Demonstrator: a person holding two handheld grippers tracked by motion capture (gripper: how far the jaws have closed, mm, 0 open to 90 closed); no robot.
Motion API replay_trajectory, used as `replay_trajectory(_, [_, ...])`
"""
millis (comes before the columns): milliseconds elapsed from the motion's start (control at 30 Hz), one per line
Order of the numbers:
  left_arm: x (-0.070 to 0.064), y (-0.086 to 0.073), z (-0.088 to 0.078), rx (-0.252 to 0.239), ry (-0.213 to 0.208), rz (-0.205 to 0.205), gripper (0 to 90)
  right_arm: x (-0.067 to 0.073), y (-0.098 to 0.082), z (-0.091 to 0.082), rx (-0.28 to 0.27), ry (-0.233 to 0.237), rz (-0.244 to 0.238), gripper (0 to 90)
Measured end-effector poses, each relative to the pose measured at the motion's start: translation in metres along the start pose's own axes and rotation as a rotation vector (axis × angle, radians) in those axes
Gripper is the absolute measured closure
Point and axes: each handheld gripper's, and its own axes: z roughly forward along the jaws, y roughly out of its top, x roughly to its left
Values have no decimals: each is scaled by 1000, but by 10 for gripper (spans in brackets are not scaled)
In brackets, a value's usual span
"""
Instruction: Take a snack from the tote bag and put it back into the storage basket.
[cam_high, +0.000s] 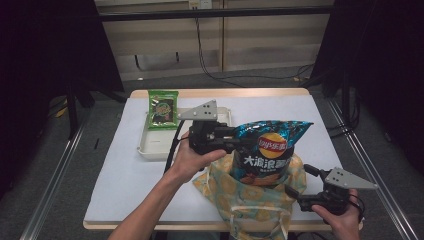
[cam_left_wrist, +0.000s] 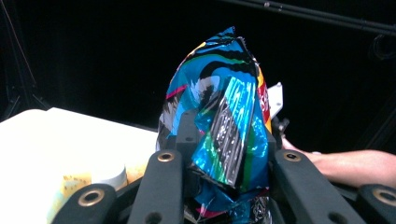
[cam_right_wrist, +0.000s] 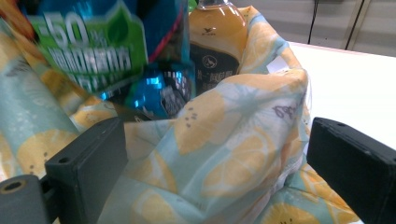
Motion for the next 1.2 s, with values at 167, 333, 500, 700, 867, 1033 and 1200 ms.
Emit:
replay_trajectory(167, [-3, 10, -1, -1, 9, 18, 730, 1, 0, 1, 2, 3, 0, 43])
replay_trajectory(333, [-1, 14, -6, -17, 13, 20, 730, 0, 0, 0, -3, -1, -1, 43])
replay_trajectory(500, [3, 16, -17, -34, 27, 13, 731, 0, 0, 0, -5, 2, -2, 40])
replay_trajectory(700, [10, 17, -28, -44, 51, 4, 732, 1, 1, 0, -8, 8, 4, 30])
replay_trajectory(867, [14, 20, -40, -58, 75, 4, 731, -1, 1, -1, -15, 9, 3, 18])
replay_trajectory(1033, [21, 22, -56, -65, 111, -3, 732, -1, 0, 0, -14, 9, 6, 17])
replay_trajectory(1200, [32, 21, -67, -69, 129, -12, 731, 0, 1, 0, -14, 10, 6, 17])
